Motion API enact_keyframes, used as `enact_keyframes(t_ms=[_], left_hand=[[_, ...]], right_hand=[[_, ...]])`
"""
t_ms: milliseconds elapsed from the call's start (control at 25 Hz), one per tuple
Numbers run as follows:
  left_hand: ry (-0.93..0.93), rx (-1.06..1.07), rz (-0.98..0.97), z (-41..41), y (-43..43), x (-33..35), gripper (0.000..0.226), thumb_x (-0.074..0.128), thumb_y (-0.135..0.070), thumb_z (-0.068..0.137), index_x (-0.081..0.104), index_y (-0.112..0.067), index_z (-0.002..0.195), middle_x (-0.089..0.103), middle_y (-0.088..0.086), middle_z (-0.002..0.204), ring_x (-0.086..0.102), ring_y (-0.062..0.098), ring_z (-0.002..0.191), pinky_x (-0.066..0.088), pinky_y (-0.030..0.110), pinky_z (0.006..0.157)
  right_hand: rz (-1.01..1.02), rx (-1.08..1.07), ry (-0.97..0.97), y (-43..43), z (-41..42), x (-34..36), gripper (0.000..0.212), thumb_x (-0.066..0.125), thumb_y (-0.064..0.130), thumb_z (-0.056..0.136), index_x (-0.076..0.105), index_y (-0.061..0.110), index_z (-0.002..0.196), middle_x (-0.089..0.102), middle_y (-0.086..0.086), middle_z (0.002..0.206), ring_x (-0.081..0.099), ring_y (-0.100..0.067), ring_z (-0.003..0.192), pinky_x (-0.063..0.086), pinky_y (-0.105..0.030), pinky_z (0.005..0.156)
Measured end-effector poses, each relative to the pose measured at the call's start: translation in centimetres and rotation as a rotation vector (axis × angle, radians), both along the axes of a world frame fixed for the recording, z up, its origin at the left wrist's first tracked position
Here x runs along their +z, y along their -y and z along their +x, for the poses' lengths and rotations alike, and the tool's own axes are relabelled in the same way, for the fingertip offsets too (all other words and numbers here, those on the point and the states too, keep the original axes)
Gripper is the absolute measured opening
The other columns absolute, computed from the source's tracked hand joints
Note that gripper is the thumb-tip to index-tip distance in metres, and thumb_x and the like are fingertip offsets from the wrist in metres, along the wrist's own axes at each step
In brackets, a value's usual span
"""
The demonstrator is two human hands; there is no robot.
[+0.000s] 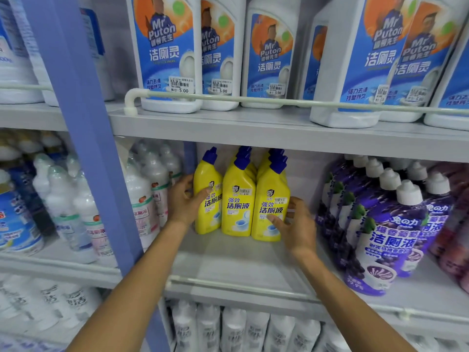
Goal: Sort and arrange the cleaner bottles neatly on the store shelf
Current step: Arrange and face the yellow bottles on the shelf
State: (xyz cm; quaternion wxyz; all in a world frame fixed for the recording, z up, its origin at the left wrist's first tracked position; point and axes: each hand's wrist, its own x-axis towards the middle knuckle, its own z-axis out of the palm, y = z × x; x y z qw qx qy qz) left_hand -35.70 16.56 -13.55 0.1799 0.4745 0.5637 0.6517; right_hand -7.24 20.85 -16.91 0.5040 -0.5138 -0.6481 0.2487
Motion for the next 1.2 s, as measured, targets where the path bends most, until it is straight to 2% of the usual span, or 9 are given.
enact_keyframes(t_ms=[120, 280, 360, 520, 600, 680, 920, 1080, 1200], left_hand=[[0.038, -0.022, 0.021, 0.7, 2.9, -0.1, 0.052, 0.083, -0.038, 0.069, 0.067, -0.014, 0.113, 0.076, 0.008, 0.104, 0.074, 0.024, 0.095, 0.060, 0.038, 0.080], [0.066, -0.101, 0.040, 1.5, 5.6, -0.2, 0.032, 0.079, -0.007, 0.085, 0.066, -0.012, 0.114, 0.076, 0.003, 0.102, 0.072, 0.006, 0.088, 0.055, 0.018, 0.075], [0.057, -0.125, 0.042, 1.8, 6.1, -0.5, 0.032, 0.076, -0.005, 0.087, 0.065, -0.015, 0.116, 0.075, 0.002, 0.105, 0.071, 0.004, 0.090, 0.054, 0.015, 0.075], [0.021, -0.092, -0.010, 1.8, 6.1, -1.7, 0.035, 0.084, -0.016, 0.082, 0.068, -0.014, 0.113, 0.076, 0.005, 0.105, 0.073, 0.020, 0.094, 0.061, 0.030, 0.078], [-0.015, -0.127, -0.040, 1.8, 5.8, -2.0, 0.035, 0.085, -0.023, 0.080, 0.069, -0.015, 0.110, 0.077, 0.002, 0.103, 0.074, 0.021, 0.093, 0.061, 0.037, 0.080], [-0.019, -0.197, -0.054, 2.3, 5.4, -1.7, 0.035, 0.084, -0.023, 0.081, 0.069, -0.014, 0.111, 0.078, 0.001, 0.103, 0.075, 0.018, 0.092, 0.060, 0.033, 0.077], [0.018, -0.300, -0.066, 4.9, 3.7, -1.5, 0.026, 0.076, -0.003, 0.086, 0.067, -0.003, 0.111, 0.079, -0.011, 0.093, 0.074, 0.003, 0.083, 0.054, 0.014, 0.069], [0.069, -0.307, -0.073, 4.8, 3.7, -3.0, 0.030, 0.079, -0.003, 0.082, 0.068, -0.009, 0.110, 0.079, -0.008, 0.094, 0.075, 0.007, 0.084, 0.057, 0.018, 0.069], [0.049, -0.287, -0.073, 4.6, 3.8, -4.1, 0.030, 0.083, -0.008, 0.081, 0.072, -0.014, 0.109, 0.079, 0.000, 0.099, 0.076, 0.018, 0.092, 0.061, 0.031, 0.077]], right_hand=[[-0.005, -0.001, -0.003, 0.3, -0.1, 0.2, 0.058, 0.091, 0.034, 0.074, 0.057, 0.025, 0.120, 0.071, 0.003, 0.113, 0.070, -0.014, 0.093, 0.058, -0.031, 0.079], [-0.005, 0.001, -0.005, 0.4, -0.2, 0.3, 0.059, 0.091, 0.034, 0.074, 0.058, 0.022, 0.121, 0.072, 0.003, 0.111, 0.070, -0.013, 0.093, 0.058, -0.030, 0.079], [-0.015, -0.002, -0.011, 0.3, -0.2, 0.2, 0.059, 0.091, 0.033, 0.073, 0.059, 0.022, 0.121, 0.071, 0.003, 0.111, 0.070, -0.014, 0.093, 0.058, -0.030, 0.079], [-0.017, 0.028, -0.045, 0.2, 0.2, 0.2, 0.054, 0.092, 0.028, 0.073, 0.062, 0.018, 0.117, 0.072, 0.002, 0.108, 0.068, -0.012, 0.095, 0.059, -0.033, 0.084], [-0.016, 0.056, -0.058, 0.3, 0.7, 0.5, 0.053, 0.092, 0.027, 0.074, 0.061, 0.020, 0.117, 0.072, 0.006, 0.105, 0.068, -0.006, 0.094, 0.058, -0.025, 0.083], [-0.010, 0.096, -0.078, 0.6, 1.0, 1.1, 0.053, 0.090, 0.024, 0.076, 0.059, 0.024, 0.119, 0.069, 0.013, 0.105, 0.067, 0.005, 0.092, 0.055, -0.013, 0.075], [-0.012, 0.116, -0.101, 0.2, 1.1, 1.3, 0.046, 0.087, 0.018, 0.079, 0.060, 0.024, 0.115, 0.070, 0.012, 0.102, 0.063, 0.015, 0.086, 0.050, -0.006, 0.070], [-0.023, 0.136, -0.084, -0.3, 1.6, 1.2, 0.040, 0.085, 0.018, 0.083, 0.063, 0.015, 0.116, 0.069, 0.013, 0.099, 0.062, 0.017, 0.084, 0.048, -0.004, 0.068], [-0.017, 0.115, -0.079, -0.6, 1.4, 1.1, 0.038, 0.085, 0.019, 0.083, 0.063, 0.015, 0.115, 0.068, 0.015, 0.097, 0.062, 0.018, 0.083, 0.048, -0.004, 0.068]])
